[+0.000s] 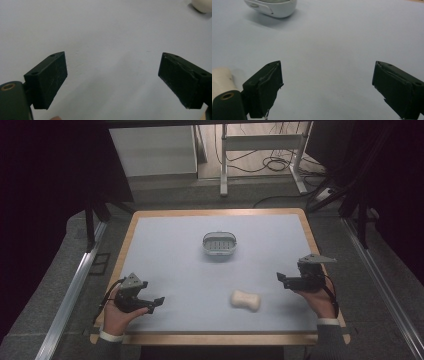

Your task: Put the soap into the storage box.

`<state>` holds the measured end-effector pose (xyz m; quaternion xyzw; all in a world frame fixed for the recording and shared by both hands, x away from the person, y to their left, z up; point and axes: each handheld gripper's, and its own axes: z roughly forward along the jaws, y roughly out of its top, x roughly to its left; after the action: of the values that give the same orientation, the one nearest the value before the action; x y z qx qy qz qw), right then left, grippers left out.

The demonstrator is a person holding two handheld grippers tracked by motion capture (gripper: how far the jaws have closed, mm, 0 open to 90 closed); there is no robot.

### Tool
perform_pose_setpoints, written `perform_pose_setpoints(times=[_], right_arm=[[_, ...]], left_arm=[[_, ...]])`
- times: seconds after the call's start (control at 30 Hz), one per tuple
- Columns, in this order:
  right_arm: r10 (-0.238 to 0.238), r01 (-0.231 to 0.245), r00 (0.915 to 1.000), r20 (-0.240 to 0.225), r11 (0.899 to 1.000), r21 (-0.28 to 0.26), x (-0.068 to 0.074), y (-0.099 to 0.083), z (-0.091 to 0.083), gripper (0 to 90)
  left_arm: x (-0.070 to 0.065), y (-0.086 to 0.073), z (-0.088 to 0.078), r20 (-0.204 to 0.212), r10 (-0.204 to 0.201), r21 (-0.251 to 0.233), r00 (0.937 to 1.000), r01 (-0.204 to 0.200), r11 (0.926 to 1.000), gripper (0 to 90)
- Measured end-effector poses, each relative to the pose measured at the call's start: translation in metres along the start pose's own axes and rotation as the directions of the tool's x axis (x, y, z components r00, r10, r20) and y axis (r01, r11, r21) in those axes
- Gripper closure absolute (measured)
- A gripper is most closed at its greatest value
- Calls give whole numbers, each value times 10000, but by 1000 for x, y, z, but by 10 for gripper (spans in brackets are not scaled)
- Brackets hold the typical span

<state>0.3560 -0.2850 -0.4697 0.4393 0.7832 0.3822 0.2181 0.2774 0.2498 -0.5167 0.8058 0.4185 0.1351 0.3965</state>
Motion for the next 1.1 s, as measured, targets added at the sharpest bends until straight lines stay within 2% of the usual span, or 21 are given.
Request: perform_pose_setpoints(times=[0.17,0.2,0.5,0.6,0.8,0.9,1.1], right_arm=[[-316,317,9992,-247,9995,20,10,10,-3,106],[-509,510,9982,-315,9987,23,14,16,-5,108],[-1003,1012,9940,-443,9947,185,23,33,-8,115],[-1206,1218,9916,-466,9923,242,28,37,-9,115],[-1559,1588,9853,-703,9866,379,39,45,-9,119],[-1591,1633,9834,-877,9856,432,41,47,-8,122],[-1858,1930,9767,-1075,9794,602,49,53,-3,126]], left_arm=[[2,1,-3,-6,-57,-120,10000,57,9999,90],[2,1,-3,-21,-69,-143,10000,69,9999,90],[4,1,-5,-75,-160,-252,9998,158,9996,89],[4,2,-8,86,-337,-470,9994,340,9983,83],[4,2,-8,142,-366,-484,9992,372,9981,81],[4,2,-7,164,-416,-533,9990,424,9977,81],[4,3,-7,368,-654,-512,9972,672,9964,88]])
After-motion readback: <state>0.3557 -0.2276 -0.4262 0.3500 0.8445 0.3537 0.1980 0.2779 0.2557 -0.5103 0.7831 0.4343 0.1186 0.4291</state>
